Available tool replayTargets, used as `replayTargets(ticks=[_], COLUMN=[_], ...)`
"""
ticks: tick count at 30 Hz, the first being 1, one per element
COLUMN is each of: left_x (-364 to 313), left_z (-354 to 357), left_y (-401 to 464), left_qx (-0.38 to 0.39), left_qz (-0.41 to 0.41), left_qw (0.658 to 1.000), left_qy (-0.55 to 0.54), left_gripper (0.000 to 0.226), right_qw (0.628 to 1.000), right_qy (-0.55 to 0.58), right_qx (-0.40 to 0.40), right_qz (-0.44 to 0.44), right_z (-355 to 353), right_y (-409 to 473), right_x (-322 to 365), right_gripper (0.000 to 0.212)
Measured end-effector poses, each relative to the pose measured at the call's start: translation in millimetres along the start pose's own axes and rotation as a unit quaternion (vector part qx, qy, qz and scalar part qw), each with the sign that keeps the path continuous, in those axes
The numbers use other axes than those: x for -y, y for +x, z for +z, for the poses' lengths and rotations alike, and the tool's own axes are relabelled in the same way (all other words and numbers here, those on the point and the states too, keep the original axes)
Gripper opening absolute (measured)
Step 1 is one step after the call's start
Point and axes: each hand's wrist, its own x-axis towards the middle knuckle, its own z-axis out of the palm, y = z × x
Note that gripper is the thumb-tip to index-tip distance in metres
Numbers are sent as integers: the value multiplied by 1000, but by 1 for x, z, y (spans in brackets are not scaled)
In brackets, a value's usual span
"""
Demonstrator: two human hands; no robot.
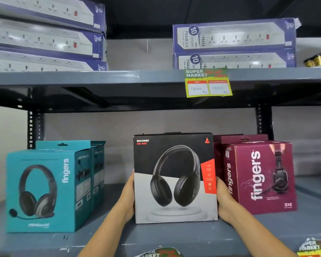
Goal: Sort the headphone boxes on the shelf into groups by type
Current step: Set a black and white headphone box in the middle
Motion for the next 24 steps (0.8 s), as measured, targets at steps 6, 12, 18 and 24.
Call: replayTargets(ticks=[6, 12, 18, 24], left_x=[-2, -13, -18, -15], left_z=[-3, -39, -75, -72], left_y=[0, 4, 5, -17], left_qx=[-9, -44, -79, -62], left_qz=[-31, -39, -40, -55], left_qw=[999, 998, 996, 997], left_qy=[-5, 0, 8, -5], left_gripper=[55, 40, 36, 42], right_qw=[998, 997, 996, 998], right_qy=[38, -18, -4, 8], right_qx=[57, 76, 82, 58], right_qz=[11, 25, 44, 35], right_z=[16, 50, 81, 68], right_y=[15, 18, 3, -2], right_x=[-1, -15, -23, -31], right_gripper=[60, 65, 57, 54])
